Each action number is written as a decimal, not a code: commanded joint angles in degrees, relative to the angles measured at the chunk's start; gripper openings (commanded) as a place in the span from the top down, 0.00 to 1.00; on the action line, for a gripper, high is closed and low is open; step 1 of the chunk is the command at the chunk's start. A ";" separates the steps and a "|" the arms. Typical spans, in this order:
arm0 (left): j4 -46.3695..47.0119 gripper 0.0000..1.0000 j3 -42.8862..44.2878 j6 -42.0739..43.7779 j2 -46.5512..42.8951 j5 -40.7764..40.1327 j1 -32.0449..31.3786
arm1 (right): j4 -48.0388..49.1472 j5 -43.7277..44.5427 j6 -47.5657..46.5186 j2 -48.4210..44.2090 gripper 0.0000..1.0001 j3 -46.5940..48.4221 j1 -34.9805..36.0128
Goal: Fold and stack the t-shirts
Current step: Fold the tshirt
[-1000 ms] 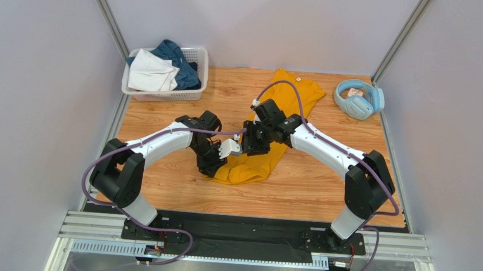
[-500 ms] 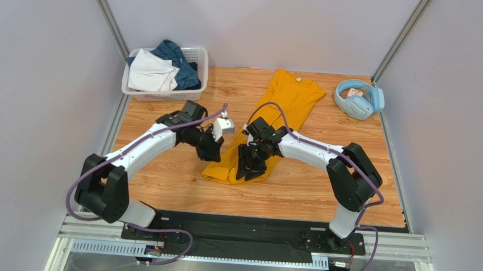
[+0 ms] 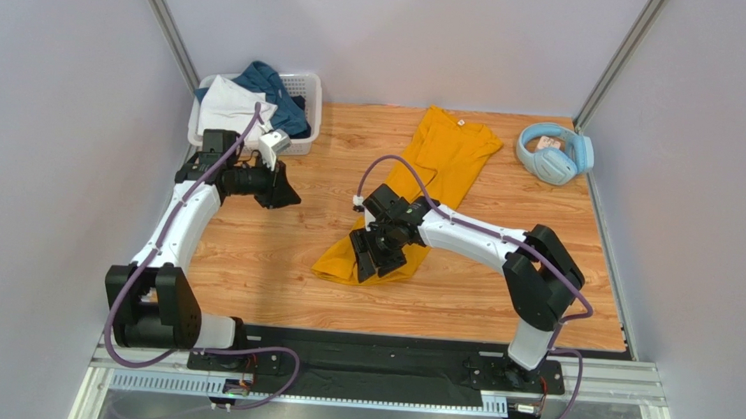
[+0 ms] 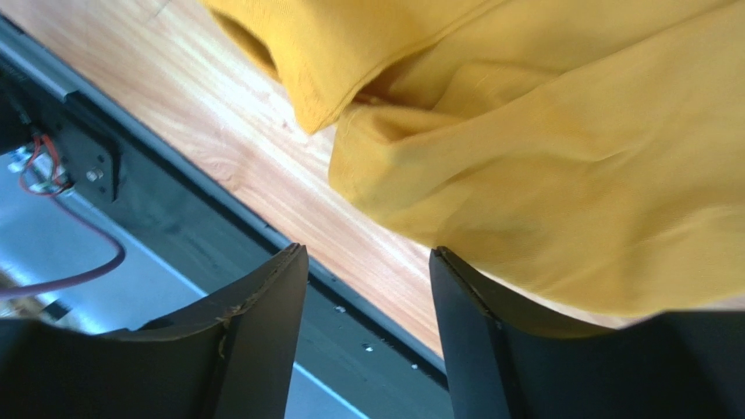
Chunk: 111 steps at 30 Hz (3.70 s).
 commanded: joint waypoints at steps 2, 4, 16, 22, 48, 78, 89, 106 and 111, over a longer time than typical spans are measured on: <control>-4.88 0.76 3.19 1.23 -2.76 8.02 2.58 | -5.83 15.73 -6.60 3.16 0.38 9.00 2.29; -6.82 0.75 3.63 2.46 -3.38 8.29 2.59 | -8.12 23.57 -9.75 4.47 0.37 11.21 5.62; -10.07 0.74 2.67 5.36 -3.91 8.29 4.60 | -14.28 37.85 -12.68 9.84 0.37 18.43 14.33; -11.13 0.73 3.28 6.07 -3.20 8.90 5.05 | -14.55 38.21 -11.09 10.72 0.39 18.16 14.78; -13.33 0.72 3.11 8.44 -0.66 10.57 5.13 | -15.61 46.38 -10.65 18.63 0.66 22.91 17.68; -15.26 0.71 5.74 9.93 2.25 13.47 5.22 | -23.87 14.20 -1.85 -4.23 0.75 8.06 22.51; -16.84 0.71 7.15 10.46 3.21 14.62 5.13 | -27.56 18.17 -5.46 -3.95 0.39 17.99 14.62; -20.80 0.70 10.67 11.87 4.44 15.85 4.26 | -14.82 7.01 -3.53 5.18 0.49 15.17 11.17; -20.80 0.69 10.76 12.13 4.62 14.71 4.34 | -14.29 3.41 -3.71 6.50 0.51 15.44 12.49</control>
